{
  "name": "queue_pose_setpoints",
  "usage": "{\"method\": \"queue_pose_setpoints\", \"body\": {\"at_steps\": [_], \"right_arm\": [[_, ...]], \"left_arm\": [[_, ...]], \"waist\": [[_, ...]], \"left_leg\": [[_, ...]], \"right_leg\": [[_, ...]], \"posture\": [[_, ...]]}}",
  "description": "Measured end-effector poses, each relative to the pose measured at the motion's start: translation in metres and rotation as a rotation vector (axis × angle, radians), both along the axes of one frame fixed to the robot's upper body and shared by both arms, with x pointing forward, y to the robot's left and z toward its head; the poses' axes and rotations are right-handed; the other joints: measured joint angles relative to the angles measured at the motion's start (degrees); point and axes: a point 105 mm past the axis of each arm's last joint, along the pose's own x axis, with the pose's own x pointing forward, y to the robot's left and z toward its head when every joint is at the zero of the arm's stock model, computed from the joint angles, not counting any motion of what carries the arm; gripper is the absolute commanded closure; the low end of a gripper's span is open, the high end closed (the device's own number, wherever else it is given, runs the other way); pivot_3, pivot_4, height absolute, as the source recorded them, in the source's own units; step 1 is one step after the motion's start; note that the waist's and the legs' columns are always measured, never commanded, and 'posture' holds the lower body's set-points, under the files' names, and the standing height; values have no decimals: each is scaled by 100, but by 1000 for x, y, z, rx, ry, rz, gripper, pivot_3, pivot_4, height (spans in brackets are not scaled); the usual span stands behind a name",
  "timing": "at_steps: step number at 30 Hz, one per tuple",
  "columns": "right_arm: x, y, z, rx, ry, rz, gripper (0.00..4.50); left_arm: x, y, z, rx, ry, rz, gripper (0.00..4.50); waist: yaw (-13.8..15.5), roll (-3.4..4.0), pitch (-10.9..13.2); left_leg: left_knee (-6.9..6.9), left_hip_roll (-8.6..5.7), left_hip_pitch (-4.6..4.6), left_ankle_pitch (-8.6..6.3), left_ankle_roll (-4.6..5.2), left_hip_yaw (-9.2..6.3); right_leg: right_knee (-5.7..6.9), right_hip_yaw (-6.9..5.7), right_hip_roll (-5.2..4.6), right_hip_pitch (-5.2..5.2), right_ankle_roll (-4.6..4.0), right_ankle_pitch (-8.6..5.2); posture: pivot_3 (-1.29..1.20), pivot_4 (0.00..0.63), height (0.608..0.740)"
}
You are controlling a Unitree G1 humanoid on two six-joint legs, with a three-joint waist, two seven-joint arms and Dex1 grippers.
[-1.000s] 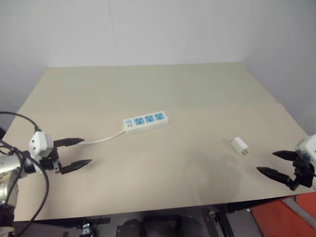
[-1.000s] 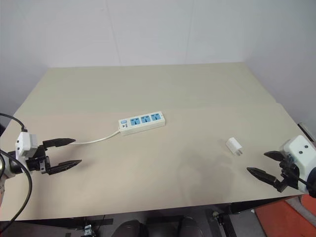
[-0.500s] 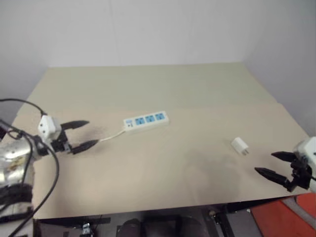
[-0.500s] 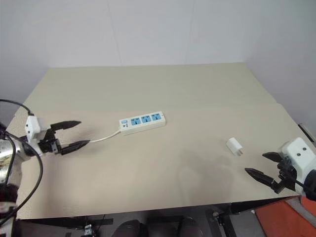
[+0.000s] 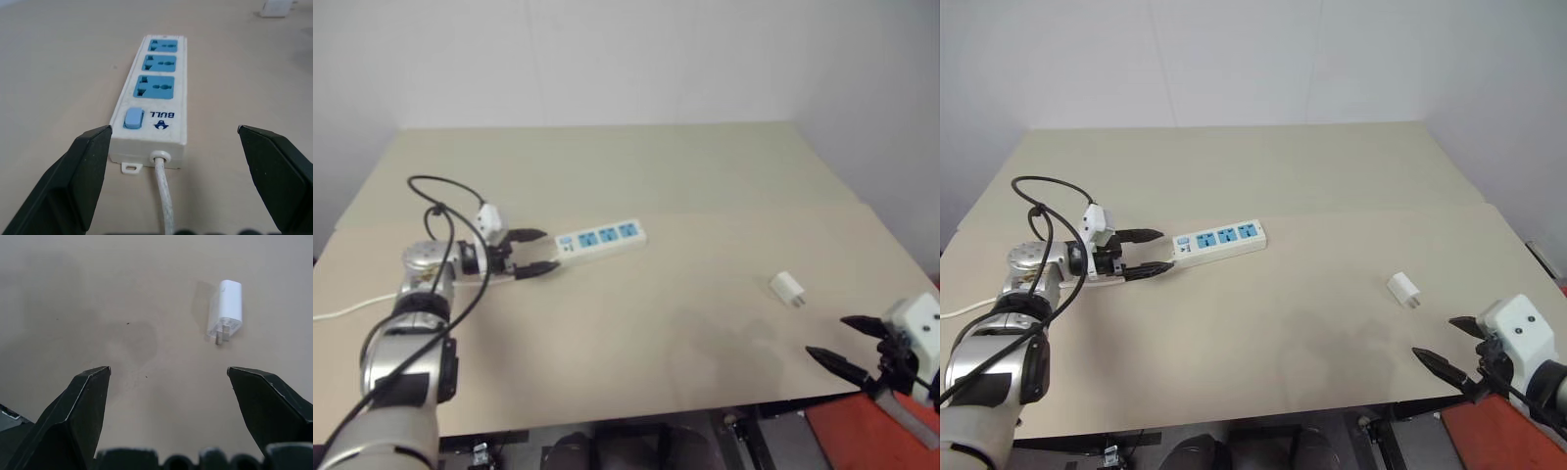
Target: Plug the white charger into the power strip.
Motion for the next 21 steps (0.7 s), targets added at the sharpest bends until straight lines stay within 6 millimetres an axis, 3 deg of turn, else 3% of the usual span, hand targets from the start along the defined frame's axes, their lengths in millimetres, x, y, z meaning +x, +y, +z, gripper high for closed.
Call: {"method": "queue_pose_setpoints", "body": {"at_steps": [9, 13, 21], "right_arm": [[-12, 3, -3, 7, -11, -47, 0], [-8, 3, 1, 8, -32, -51, 0], [-4, 12, 6, 53, -43, 18, 0]], "left_arm": [[7, 0, -26, 95, 116, 89, 12], [8, 1, -32, 163, 137, 104, 986], [10, -2, -33, 194, 132, 98, 3674]], "waist": [[22, -4, 2], [22, -4, 2], [22, -3, 2]], "left_leg": [[23, 3, -11, -8, 14, -6], [41, 5, -11, -26, 44, -8], [44, 7, -4, -29, 50, -11]], "right_leg": [[-1, 0, 0, -4, 5, 2], [1, 1, 0, -2, 4, 2], [12, 3, -2, 0, 1, 5]], "posture": [[0, 150, 740], [0, 150, 740], [0, 150, 740]]}}
